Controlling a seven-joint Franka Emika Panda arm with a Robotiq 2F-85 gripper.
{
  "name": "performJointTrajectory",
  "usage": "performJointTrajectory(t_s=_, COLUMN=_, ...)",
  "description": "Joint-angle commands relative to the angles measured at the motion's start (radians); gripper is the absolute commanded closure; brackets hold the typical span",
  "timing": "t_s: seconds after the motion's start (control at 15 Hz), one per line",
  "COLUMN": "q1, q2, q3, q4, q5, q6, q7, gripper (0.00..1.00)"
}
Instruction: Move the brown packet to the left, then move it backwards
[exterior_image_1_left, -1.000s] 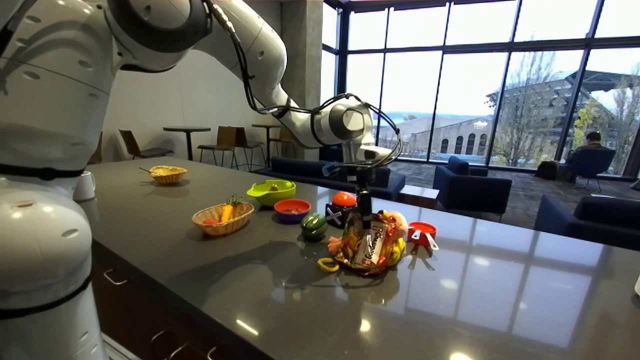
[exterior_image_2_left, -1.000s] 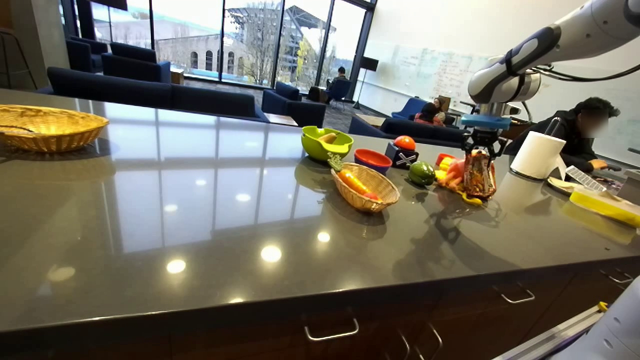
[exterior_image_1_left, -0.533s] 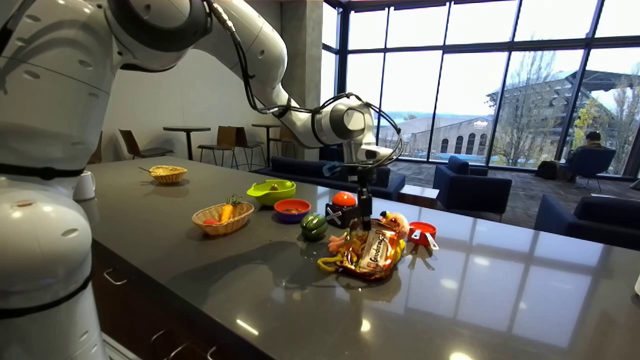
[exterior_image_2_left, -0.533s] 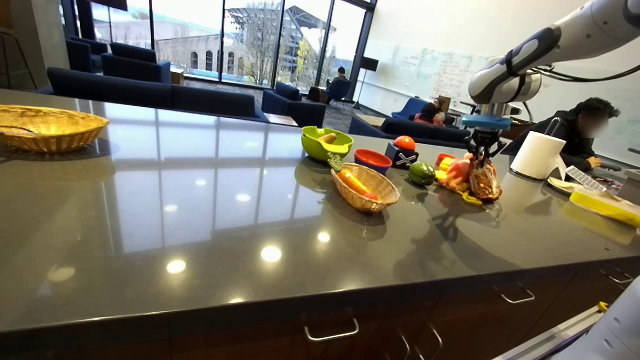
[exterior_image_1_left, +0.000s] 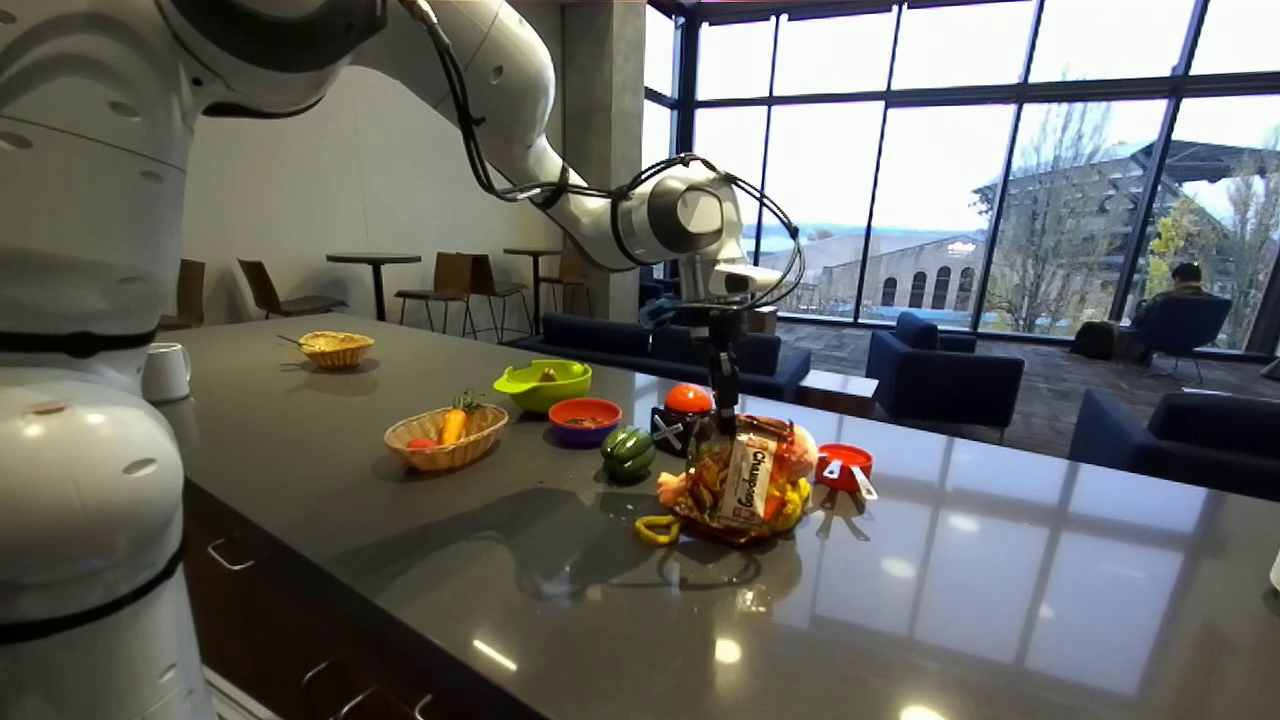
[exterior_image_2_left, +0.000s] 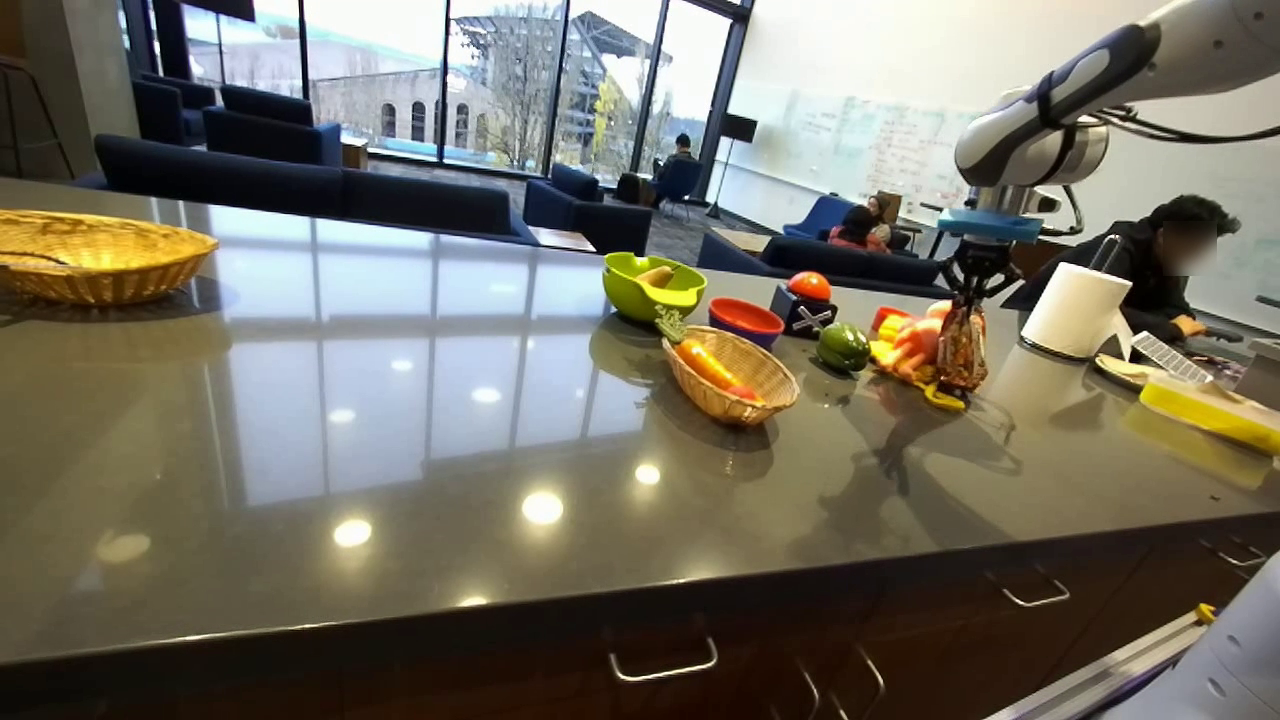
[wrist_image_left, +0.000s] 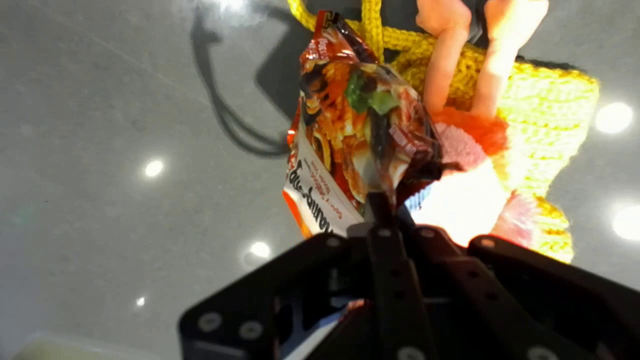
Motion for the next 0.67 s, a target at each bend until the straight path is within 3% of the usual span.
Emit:
performJointTrajectory(t_s=0.0, q1=-0.012, q2=-0.152, q3=0.002, q4=-0.09, q5=0.012, q6=-0.024, q7=-0.076, gripper=1.0)
performJointTrajectory(t_s=0.2, q1=-0.025, q2=-0.23, q3=0.004, q4=-0.128, q5=0.013, q6=-0.062, q7=-0.145, gripper=1.0)
performJointTrajectory(t_s=0.6, q1=-0.029, q2=-0.361, q3=0.024, q4=-0.216, q5=0.041, q6=-0.082, q7=-0.493, gripper=1.0)
